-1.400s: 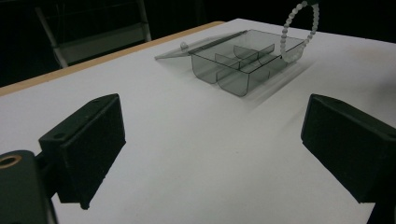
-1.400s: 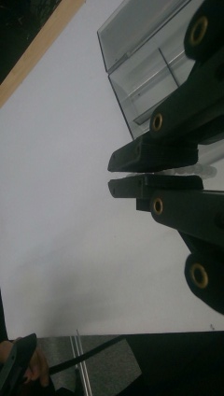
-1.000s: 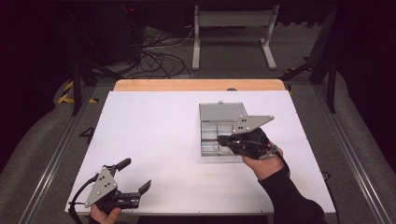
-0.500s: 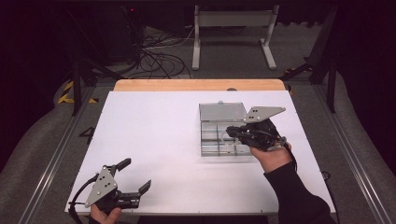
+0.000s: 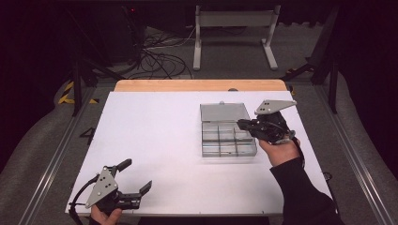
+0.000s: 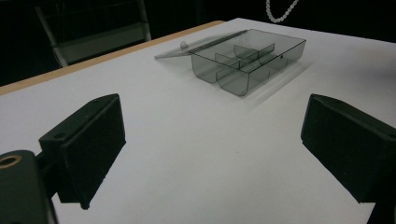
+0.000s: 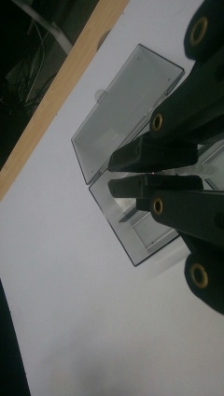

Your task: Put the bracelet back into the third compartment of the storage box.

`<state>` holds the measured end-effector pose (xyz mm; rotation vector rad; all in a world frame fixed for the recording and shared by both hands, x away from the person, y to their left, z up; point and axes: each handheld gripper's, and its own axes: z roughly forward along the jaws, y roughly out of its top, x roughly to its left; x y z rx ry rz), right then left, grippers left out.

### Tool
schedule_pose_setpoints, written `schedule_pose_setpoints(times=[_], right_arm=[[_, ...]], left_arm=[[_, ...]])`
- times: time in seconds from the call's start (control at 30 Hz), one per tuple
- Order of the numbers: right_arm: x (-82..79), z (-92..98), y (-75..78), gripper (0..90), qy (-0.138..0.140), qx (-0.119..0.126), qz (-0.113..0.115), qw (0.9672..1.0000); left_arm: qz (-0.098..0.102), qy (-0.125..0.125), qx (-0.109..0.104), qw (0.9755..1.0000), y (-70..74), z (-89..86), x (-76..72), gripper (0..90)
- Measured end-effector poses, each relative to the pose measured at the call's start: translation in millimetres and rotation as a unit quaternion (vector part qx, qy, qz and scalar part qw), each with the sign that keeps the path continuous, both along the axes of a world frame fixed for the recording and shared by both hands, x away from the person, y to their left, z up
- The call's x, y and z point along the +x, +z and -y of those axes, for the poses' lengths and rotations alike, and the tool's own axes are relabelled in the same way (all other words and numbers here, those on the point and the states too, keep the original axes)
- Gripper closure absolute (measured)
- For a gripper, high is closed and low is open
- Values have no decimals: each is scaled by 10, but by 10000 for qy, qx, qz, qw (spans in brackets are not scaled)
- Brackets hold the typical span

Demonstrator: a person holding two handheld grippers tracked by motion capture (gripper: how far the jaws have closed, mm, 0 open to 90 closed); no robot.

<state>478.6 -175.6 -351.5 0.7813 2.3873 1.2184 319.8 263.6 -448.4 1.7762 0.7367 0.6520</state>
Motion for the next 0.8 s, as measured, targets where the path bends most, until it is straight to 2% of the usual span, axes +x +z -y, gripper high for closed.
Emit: schedule_pose_setpoints(times=[0.37,0.8], right_arm=[[153,183,-82,862,-324,199,-151,9992],[278,305,-180,862,-652,177,-205,9975]], left_arm=[[-2,0,2,10000,0,0,1,71],[-2,4,4,10000,0,-1,1,71]])
